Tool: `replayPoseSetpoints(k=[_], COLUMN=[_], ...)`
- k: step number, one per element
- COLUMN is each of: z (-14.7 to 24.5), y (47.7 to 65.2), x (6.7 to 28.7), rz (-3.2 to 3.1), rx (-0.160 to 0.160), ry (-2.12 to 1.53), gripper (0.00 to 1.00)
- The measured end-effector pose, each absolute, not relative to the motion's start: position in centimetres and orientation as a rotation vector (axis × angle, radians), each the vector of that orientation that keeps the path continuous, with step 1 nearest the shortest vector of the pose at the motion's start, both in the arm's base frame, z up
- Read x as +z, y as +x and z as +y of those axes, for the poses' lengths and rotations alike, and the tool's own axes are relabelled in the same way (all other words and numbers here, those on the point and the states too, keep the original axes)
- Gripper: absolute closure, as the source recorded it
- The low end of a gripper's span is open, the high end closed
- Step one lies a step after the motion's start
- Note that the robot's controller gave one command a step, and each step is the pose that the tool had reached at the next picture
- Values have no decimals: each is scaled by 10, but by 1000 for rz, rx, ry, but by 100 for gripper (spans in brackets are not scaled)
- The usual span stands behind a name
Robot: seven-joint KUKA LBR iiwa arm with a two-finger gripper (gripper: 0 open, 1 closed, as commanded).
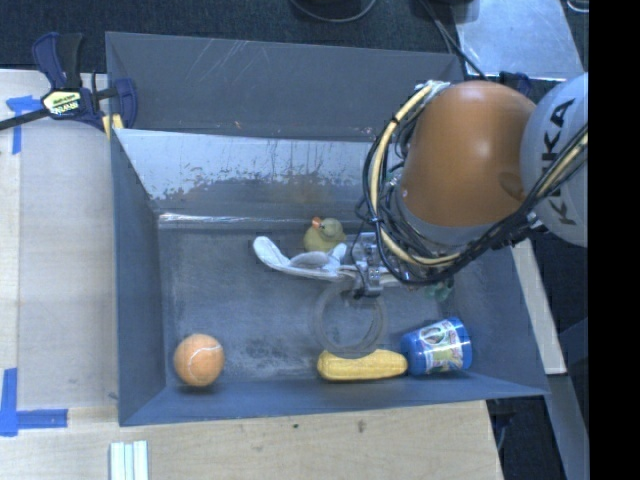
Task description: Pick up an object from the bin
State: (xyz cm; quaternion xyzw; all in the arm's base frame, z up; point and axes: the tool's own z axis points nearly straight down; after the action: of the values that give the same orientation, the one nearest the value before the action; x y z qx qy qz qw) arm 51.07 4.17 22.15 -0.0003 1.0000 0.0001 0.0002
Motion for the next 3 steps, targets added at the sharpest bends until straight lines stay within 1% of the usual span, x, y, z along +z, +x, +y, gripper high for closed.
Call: replayPoseSetpoints(k=[1, 2, 3], z=[31, 21, 27], y=[549, 564, 606], x=[156, 141, 146], rz=[3139, 3152, 3162], rx=[0, 1, -3], ry=[-119, 85, 84], gripper=[0, 0, 0])
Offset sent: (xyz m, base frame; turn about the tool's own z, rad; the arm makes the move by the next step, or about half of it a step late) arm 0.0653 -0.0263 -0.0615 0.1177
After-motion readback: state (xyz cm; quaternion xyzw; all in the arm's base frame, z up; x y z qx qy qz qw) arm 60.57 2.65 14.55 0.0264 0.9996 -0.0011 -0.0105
